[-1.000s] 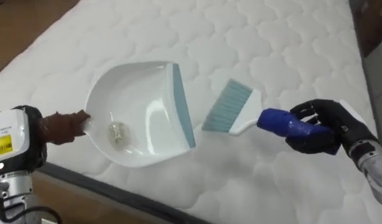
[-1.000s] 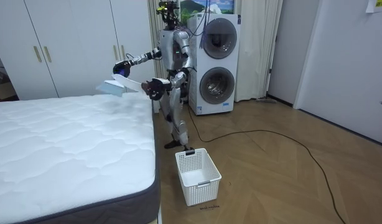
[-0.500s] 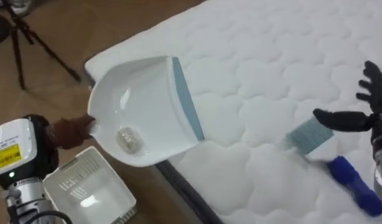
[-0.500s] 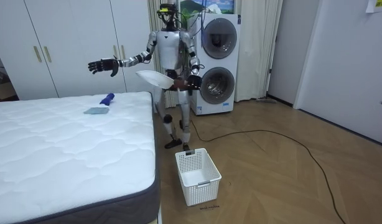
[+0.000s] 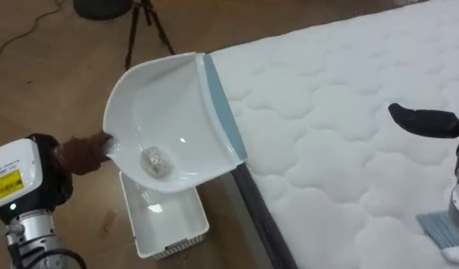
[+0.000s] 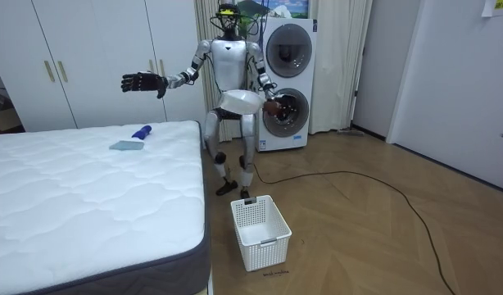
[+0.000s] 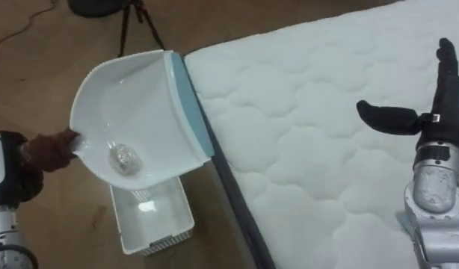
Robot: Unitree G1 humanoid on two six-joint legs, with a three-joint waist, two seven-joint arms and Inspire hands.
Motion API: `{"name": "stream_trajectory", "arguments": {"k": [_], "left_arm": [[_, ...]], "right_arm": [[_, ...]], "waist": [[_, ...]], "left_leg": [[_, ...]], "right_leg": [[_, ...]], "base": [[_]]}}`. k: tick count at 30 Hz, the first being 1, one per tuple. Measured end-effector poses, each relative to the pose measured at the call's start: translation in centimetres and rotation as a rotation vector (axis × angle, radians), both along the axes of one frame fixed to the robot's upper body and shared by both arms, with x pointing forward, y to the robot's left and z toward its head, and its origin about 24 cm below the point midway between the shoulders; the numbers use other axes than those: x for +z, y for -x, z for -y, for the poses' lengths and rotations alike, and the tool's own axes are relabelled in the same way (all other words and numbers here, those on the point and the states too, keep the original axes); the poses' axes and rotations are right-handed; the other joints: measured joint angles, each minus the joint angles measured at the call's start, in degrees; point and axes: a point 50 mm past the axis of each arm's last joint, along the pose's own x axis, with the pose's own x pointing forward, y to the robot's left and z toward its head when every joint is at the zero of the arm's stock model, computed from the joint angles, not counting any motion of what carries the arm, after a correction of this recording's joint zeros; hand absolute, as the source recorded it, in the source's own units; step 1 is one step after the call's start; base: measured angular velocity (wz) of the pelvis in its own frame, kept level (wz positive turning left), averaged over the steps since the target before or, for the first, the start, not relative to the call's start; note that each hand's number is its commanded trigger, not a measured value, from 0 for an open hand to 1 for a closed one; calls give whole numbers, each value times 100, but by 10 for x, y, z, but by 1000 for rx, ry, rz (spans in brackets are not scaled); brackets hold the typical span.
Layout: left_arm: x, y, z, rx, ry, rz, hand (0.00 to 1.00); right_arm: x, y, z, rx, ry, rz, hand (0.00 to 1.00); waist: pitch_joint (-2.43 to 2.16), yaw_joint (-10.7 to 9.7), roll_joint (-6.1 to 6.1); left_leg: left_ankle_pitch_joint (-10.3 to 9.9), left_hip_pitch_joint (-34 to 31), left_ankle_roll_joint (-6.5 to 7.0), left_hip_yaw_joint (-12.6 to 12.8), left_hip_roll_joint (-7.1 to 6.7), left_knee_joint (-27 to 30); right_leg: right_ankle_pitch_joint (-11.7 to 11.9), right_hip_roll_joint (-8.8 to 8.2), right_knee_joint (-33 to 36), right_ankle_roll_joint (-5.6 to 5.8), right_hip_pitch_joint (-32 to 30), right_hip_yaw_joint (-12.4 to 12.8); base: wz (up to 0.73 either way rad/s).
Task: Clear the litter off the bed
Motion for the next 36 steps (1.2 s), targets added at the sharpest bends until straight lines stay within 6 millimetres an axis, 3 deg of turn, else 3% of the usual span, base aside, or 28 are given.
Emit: {"name": "stream_trajectory", "arguments": {"k": [1, 2, 3, 4, 5, 6, 7, 8, 9, 10, 11, 13, 17, 23, 29, 32, 36], "left_arm": [[1, -1, 3, -10, 5, 4, 100], [2, -3, 6, -25, 7, 10, 100], [3, -3, 7, -30, 7, 13, 100], [4, -4, 9, -37, 6, 20, 100], [4, -5, 9, -40, 6, 20, 100], [3, -4, 11, -45, 8, 16, 100], [2, -4, 12, -50, 15, 10, 100], [2, -4, 11, -51, 20, 8, 100], [2, -4, 10, -48, 30, 6, 100], [3, -4, 9, -45, 30, 9, 100], [4, -4, 8, -45, 27, 12, 100], [8, -5, 5, -45, 20, 18, 100], [4, -1, 3, -36, 54, -7, 100], [-2, 2, 3, -43, 69, -48, 100], [-13, 7, -8, -22, 59, -139, 100], [-22, 9, -13, 5, 63, -200, 100], [-23, 1, -19, -3, 81, -251, 100]], "right_arm": [[0, 0, -3, 5, 1, 2, 0], [-2, 3, -5, 7, -1, 4, 0], [-2, 3, -8, 12, 1, 7, 0], [-1, 2, -10, 19, 21, 10, 0], [0, 2, -11, 20, 28, 11, 0], [1, 2, -11, 17, 30, 19, 0], [2, 2, -10, 4, 27, 29, 0], [2, 2, -10, 0, 23, 32, 0], [2, 3, -9, -6, 19, 34, 0], [2, 4, -9, -9, 19, 39, 0], [3, 4, -9, -6, 21, 47, 0], [11, 3, -11, 12, 33, 79, 0], [10, 3, -14, 58, 31, 56, 0], [14, 2, -18, 104, 20, 63, 0], [10, 1, -23, 151, 27, 35, 0], [8, -1, -26, 165, 36, 23, 0], [-12, -3, -35, 210, 34, -53, 0]], "waist": [[-3, -22, -5], [-9, -50, -9], [-8, -62, -7], [-8, -133, -5], [-10, -170, -11], [-16, -241, -32], [-9, -302, -83], [-5, -322, -126], [23, -422, -156], [-21, -378, -175], [-27, -360, -167], [25, -324, -78], [31, -295, -22], [70, -257, 63], [93, -220, 118], [137, -154, 189], [171, -334, 235]], "left_leg": [[8, 14, 47, -241, -99, -14], [22, 34, 84, -498, -162, -54], [29, 25, 95, -632, -192, -67], [60, -1, 115, -878, -239, -86], [89, -1, 120, -1002, -278, -90], [112, 24, 129, -1264, -365, -75], [110, 80, 130, -1489, -469, -41], [105, 114, 124, -1597, -538, -32], [57, 140, 101, -1841, -642, 7], [-1, 111, 61, -2035, -672, 26], [-12, 61, 55, -2132, -680, 48], [-10, -134, -24, -2416, -688, 168], [50, -197, -74, -2583, -696, 172], [-155, -143, -142, -2863, -682, 370], [-439, -582, -232, -2878, -670, 993], [-491, -668, -276, -2881, -621, 1054], [-404, -918, -377, -2953, -605, 1048]], "right_leg": [[26, -22, 186, 61, -93, 259], [-73, 55, 211, 112, -236, 815], [-129, 149, 155, 103, -358, 1136], [-152, 291, 31, 81, -629, 1657], [-135, 321, -34, 89, -761, 1821], [21, 367, -231, 119, -971, 2133], [391, 346, -465, 156, -1078, 2380], [693, 313, -581, 194, -1124, 2470], [1154, 279, -669, 149, -1152, 2572], [1139, 320, -699, 171, -1116, 2692], [1136, 371, -750, 176, -1103, 2751], [1128, 518, -897, 201, -1103, 3021], [1042, 572, -958, 217, -1010, 3078], [897, 689, -1033, 206, -769, 3105], [373, 725, -98, 124, -1375, 3218], [278, 744, 51, 61, -1461, 3170], [163, 705, 141, -11, -1601, 2939]], "base": [[81], [83], [94], [86], [124], [132], [132], [131], [106], [95], [65], [58], [36], [13], [2], [3], [36]]}}
